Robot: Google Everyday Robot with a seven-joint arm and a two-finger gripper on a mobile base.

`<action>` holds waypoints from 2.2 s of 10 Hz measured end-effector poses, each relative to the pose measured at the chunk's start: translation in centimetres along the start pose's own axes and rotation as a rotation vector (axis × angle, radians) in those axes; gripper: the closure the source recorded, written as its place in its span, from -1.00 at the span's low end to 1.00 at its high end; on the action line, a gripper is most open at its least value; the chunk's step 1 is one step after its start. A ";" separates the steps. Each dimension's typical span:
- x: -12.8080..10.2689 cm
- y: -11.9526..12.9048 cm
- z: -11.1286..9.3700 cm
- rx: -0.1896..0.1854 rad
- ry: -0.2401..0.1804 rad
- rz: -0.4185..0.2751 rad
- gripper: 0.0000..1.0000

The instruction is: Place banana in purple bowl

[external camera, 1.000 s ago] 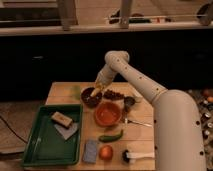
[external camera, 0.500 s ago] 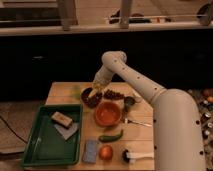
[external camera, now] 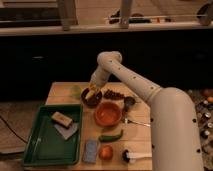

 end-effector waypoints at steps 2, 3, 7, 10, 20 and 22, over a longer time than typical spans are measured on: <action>-0.3 -0.5 0.2 -0.012 0.009 0.012 -0.03; -0.4 -0.6 0.3 -0.015 0.011 0.014 -0.21; -0.1 -0.8 0.3 -0.027 0.025 0.019 -0.60; 0.3 -0.9 0.2 -0.038 0.033 0.019 -0.60; 1.3 -0.9 -0.8 -0.031 0.027 0.008 -0.60; 1.5 -0.9 -1.2 -0.025 0.024 0.008 -0.60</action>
